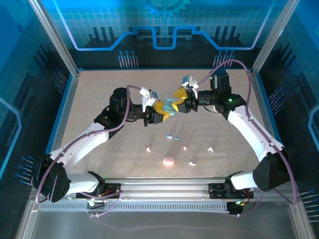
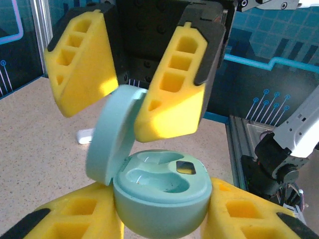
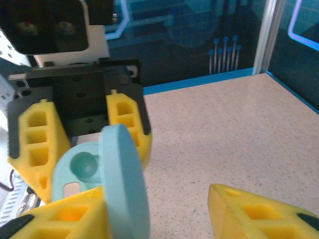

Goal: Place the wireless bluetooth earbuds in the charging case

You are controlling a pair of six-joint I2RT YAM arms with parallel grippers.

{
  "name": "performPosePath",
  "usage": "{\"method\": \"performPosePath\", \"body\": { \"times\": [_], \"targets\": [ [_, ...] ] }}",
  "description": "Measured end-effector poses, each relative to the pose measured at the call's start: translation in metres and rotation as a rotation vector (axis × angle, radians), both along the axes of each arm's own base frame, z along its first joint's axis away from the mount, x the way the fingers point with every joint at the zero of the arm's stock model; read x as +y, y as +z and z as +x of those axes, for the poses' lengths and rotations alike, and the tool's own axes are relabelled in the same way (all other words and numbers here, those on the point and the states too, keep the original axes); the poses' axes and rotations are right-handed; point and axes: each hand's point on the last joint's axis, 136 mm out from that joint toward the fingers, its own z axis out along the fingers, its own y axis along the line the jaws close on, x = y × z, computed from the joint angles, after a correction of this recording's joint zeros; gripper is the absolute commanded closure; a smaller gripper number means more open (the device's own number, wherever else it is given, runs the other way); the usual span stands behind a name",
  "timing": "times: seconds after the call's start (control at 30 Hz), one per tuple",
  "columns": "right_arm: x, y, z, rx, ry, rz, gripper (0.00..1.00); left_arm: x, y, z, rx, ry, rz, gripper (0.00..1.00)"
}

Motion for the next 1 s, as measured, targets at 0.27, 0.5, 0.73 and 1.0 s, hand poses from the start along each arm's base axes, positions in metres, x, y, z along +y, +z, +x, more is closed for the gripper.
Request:
{"method": "performPosePath", "body": {
  "times": [0.27, 0.5, 0.73, 1.0],
  "targets": [
    [0.003, 0.0, -0.008, -0.017, 0.035, -0.008, 0.67, 0.0, 0.0, 0.0, 0.0, -0.001, 0.0, 0.65],
    [0.01, 0.009, -0.014, -0.039, 0.082, -0.006, 0.76, 0.0, 0.0, 0.0, 0.0, 0.0, 0.0, 0.59],
    [0.01, 0.007, -0.012, -0.049, 0.067, -0.021, 0.82, 0.0, 0.0, 0.0, 0.0, 0.0, 0.0, 0.46],
    [0.013, 0.006, -0.01, -0.061, 0.05, -0.037, 0.84, 0.0, 0.0, 0.0, 0.004, 0.0, 0.0, 0.37]
  ]
}}
